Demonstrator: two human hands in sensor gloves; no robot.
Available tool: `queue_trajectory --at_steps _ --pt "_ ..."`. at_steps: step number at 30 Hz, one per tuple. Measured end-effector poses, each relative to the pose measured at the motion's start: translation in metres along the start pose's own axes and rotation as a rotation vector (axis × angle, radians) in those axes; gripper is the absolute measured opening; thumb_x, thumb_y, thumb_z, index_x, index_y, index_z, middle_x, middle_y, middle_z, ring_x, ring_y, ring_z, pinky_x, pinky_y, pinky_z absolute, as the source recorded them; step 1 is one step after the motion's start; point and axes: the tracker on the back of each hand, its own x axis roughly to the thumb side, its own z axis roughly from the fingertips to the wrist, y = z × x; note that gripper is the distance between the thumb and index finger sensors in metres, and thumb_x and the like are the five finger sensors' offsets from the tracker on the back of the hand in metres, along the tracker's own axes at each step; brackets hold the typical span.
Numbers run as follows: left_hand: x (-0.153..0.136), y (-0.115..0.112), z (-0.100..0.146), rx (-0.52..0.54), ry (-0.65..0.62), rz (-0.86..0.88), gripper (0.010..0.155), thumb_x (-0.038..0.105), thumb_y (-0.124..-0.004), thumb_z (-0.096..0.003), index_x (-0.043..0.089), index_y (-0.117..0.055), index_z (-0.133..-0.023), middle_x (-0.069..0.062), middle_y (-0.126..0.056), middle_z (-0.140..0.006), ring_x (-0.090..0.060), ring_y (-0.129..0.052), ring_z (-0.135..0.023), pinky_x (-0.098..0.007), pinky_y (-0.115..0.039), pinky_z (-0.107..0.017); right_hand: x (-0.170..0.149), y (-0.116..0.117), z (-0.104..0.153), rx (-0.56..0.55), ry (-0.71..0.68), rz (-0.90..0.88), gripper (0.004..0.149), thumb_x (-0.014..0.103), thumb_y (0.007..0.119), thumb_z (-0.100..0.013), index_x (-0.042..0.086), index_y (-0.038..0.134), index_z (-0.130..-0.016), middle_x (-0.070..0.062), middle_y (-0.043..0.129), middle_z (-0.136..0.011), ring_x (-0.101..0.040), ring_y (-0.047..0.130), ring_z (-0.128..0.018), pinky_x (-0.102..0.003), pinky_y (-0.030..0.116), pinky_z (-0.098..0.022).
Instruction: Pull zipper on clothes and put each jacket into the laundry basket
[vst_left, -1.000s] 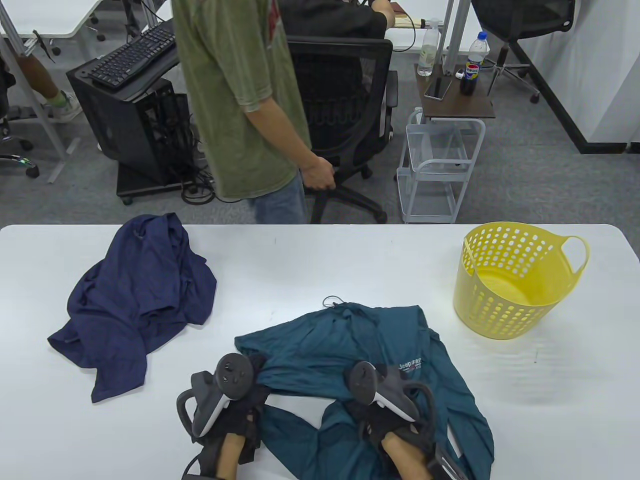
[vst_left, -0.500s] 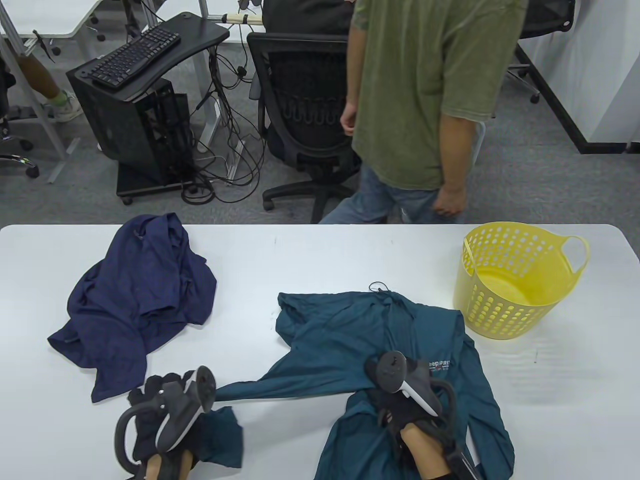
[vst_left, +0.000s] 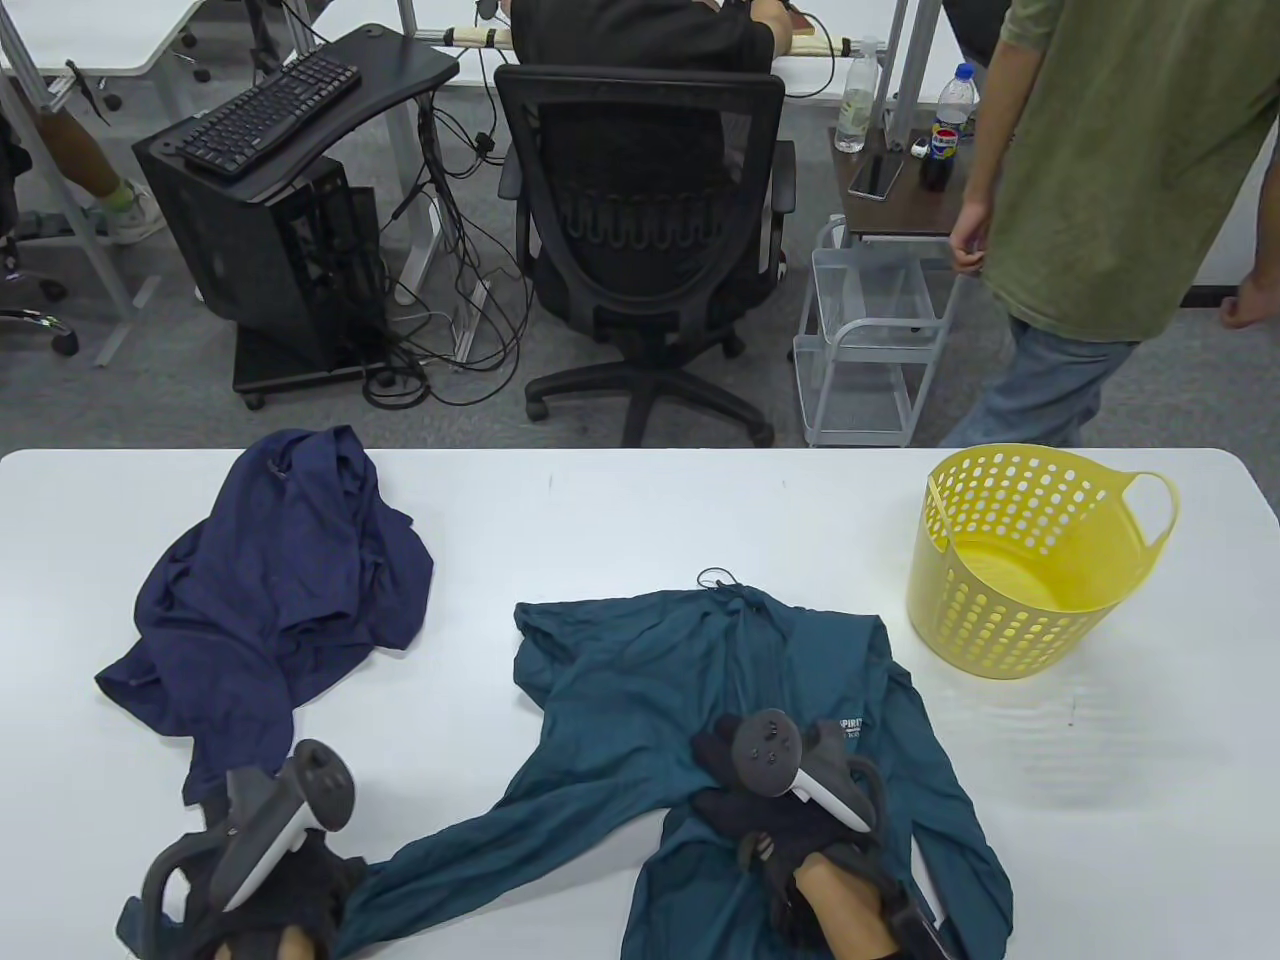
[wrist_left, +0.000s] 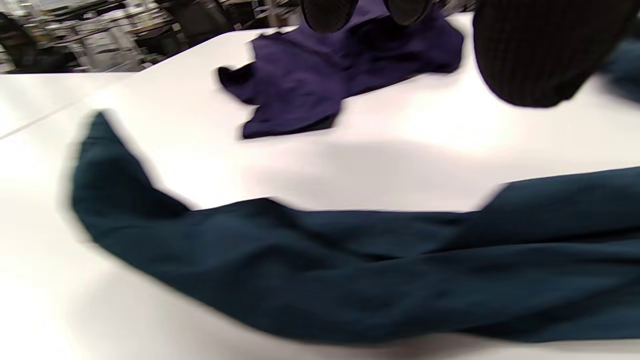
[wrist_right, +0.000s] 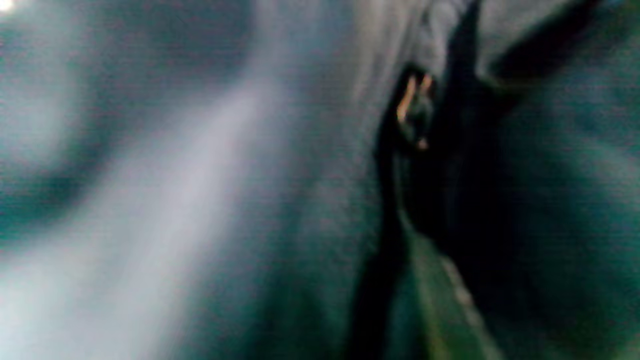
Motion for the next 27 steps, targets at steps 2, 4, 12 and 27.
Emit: queue_trajectory --at_steps 2,4,12,27 --pt "0.034 0.005 0.008 0.087 -0.102 0.028 0.079 0.061 -0.076 -0.0374 0.041 -0.045 -0.108 0.001 -0.046 -0.121 -0.039 -0.035 -0.110 -0.065 -0.042 -0.073 0.000 -0.012 0.006 0.011 -0.038 -0.052 0.068 0.060 0.075 -0.047 0.040 0.055 -0.109 0.006 0.048 -0.124 -0.035 0.040 -0.113 -0.068 0.035 -0.074" --pt "0.070 0.007 0.014 0.130 -0.206 0.099 0.075 0.061 -0.073 -0.0385 0.043 -0.049 -0.107 0.002 -0.051 -0.120 -0.039 -0.039 -0.110 -0.065 -0.043 -0.073 -0.005 -0.030 0.016 -0.010 -0.085 -0.165 0.066 0.060 0.073 -0.048 0.040 0.056 -0.108 0.005 0.050 -0.123 -0.035 0.044 -0.113 -0.066 0.041 -0.074" --pt "0.185 0.002 0.021 0.234 -0.327 0.013 0.069 0.063 -0.069 -0.0393 0.045 -0.057 -0.104 0.005 -0.058 -0.118 -0.036 -0.045 -0.110 -0.063 -0.048 -0.073 -0.115 -0.090 0.063 -0.493 0.226 -0.576 0.052 0.049 0.071 -0.053 0.030 0.076 -0.101 -0.005 0.082 -0.106 -0.039 0.085 -0.084 -0.050 0.073 -0.057" --pt "0.227 -0.042 0.000 0.379 -0.364 -0.096 0.064 0.064 -0.068 -0.0384 0.046 -0.064 -0.100 0.008 -0.066 -0.114 -0.034 -0.052 -0.108 -0.061 -0.053 -0.072 -0.162 -0.052 0.035 -0.348 0.480 -0.547 0.060 0.050 0.081 -0.050 0.021 0.073 -0.101 -0.013 0.088 -0.099 -0.028 0.105 -0.052 -0.034 0.086 -0.032"
